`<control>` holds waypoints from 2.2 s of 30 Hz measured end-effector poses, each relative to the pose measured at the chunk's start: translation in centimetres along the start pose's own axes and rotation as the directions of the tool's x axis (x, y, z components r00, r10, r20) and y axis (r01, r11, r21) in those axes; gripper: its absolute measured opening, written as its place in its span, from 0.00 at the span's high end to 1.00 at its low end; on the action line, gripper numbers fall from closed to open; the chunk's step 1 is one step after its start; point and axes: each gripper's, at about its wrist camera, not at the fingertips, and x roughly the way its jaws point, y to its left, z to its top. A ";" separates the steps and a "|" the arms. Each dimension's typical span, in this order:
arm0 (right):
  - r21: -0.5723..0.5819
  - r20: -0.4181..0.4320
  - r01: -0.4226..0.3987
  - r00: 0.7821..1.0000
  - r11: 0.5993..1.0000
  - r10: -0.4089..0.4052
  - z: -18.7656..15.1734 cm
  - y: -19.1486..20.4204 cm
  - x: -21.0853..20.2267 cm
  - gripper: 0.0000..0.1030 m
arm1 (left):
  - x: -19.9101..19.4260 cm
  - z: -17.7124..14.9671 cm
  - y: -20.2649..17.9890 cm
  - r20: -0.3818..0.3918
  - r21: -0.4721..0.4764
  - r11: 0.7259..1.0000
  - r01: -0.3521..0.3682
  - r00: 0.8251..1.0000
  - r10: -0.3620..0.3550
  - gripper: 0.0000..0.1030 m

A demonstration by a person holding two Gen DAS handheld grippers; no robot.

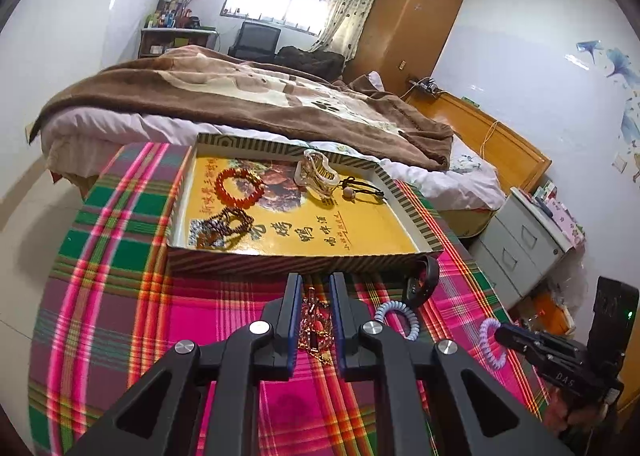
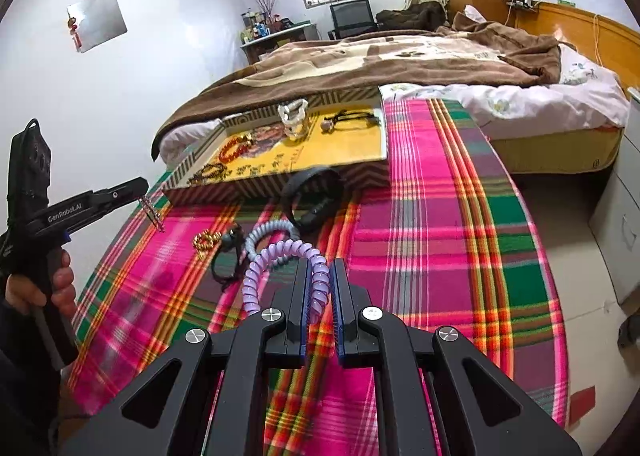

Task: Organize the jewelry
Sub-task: 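Grasp the gold chain jewelry with the left tool while the right tool holds the coil, then carry the gold chain and lavender coil over the yellow box lid, then lower both pieces onto the box lid and open both tools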

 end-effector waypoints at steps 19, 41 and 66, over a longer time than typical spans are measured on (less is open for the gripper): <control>-0.059 0.055 0.047 0.998 0.997 -0.044 10.3 0.4 3.5 0.91 | 2.5 7.9 -0.9 0.025 0.070 0.997 -0.017 1.000 0.015 0.86; -0.070 -0.173 0.108 0.978 0.992 -0.119 14.2 -3.9 17.5 0.91 | 18.7 10.5 0.8 -0.175 0.019 0.999 -0.036 0.984 0.039 0.86; -0.068 -0.183 0.129 0.973 0.989 -0.140 14.8 -3.9 19.6 0.85 | 21.1 10.7 1.3 -0.227 -0.007 0.999 -0.048 0.973 0.045 0.66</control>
